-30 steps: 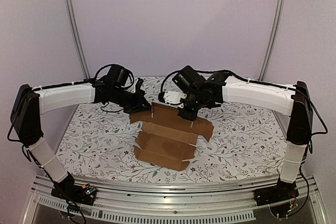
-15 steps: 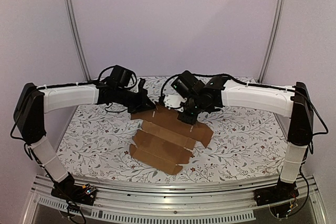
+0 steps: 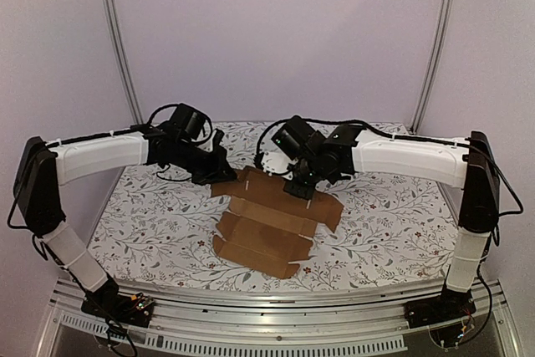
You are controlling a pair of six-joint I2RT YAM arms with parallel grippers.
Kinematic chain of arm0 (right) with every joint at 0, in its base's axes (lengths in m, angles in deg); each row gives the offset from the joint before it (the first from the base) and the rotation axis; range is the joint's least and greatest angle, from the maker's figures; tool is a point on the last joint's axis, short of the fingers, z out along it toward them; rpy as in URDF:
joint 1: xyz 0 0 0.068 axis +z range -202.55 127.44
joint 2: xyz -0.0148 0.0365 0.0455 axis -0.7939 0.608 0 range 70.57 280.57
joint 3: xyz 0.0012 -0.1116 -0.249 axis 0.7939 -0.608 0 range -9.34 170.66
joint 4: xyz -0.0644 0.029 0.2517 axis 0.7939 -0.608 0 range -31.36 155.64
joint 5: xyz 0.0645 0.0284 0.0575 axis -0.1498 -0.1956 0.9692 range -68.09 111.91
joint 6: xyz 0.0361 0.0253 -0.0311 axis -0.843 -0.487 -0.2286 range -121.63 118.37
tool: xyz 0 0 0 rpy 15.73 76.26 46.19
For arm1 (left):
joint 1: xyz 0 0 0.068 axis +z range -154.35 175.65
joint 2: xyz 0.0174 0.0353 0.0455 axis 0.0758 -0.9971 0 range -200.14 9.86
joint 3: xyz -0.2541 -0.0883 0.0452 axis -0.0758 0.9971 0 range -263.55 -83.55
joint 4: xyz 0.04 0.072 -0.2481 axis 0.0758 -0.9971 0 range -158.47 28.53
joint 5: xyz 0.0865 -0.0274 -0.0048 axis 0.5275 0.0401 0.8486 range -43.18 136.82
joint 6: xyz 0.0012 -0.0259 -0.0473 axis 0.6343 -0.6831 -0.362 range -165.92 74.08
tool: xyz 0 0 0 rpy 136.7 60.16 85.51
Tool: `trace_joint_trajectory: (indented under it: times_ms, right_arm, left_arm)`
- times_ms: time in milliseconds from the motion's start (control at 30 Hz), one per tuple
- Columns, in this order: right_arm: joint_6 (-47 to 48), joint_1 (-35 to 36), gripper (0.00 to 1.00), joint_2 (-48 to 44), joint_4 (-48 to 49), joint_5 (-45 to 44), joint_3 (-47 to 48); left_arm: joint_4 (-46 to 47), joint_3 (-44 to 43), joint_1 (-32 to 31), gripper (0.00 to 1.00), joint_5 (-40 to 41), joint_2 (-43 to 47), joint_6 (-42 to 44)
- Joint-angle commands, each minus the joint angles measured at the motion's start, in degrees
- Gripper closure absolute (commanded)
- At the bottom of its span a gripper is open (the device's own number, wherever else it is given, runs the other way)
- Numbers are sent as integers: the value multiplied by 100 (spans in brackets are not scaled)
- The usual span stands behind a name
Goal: Fold the paper box
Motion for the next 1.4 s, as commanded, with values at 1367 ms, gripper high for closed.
trace_joint_trajectory:
  times_ms: [1367]
  right_arm:
    - [-1155, 48, 100, -971, 41, 1380, -474]
  left_arm:
    - [684, 1048, 109, 100, 1566, -274, 434]
